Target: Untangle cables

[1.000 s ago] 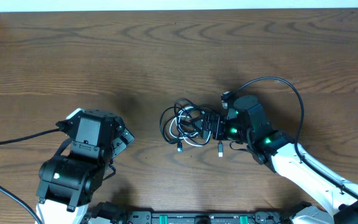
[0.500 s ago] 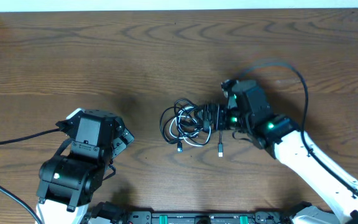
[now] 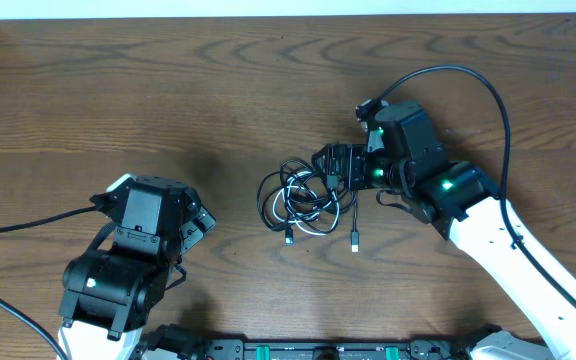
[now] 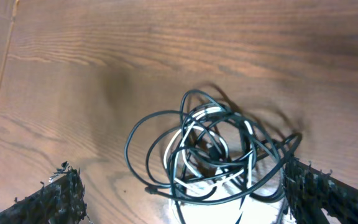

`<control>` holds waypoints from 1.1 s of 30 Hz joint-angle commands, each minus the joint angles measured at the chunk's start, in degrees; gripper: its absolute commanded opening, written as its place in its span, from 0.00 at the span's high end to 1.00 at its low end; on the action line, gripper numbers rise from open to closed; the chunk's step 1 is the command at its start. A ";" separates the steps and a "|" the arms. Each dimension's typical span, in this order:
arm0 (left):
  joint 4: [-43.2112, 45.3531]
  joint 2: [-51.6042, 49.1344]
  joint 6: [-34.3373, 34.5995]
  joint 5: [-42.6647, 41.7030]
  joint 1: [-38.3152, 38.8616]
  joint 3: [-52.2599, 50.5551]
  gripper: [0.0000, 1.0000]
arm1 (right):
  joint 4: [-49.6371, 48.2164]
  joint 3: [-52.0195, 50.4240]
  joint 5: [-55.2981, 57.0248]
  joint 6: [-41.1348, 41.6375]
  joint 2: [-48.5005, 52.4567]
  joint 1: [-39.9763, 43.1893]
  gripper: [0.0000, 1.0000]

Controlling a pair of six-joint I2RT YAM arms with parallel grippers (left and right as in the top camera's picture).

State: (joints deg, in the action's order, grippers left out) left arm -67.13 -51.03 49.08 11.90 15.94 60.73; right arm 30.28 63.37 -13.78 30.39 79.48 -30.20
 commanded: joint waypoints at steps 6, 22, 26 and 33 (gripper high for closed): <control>-0.31 -0.20 -0.76 0.15 -0.24 -0.50 0.02 | 1.66 4.96 5.95 -4.22 0.07 0.20 0.01; -0.31 -0.20 -0.76 0.13 -0.24 -0.50 0.02 | 0.35 4.98 5.55 -3.26 5.20 0.11 0.01; -0.31 -0.20 -0.76 0.15 -0.24 -0.50 0.02 | 0.33 4.98 7.26 -3.26 7.04 0.15 0.01; -0.31 -0.20 -0.76 0.15 -0.24 -0.50 0.02 | -2.32 4.98 10.69 -7.30 14.51 0.24 0.01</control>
State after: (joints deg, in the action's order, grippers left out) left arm -67.13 -51.03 49.08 11.90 15.94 60.73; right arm 28.40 67.24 -5.32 25.45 90.94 -30.20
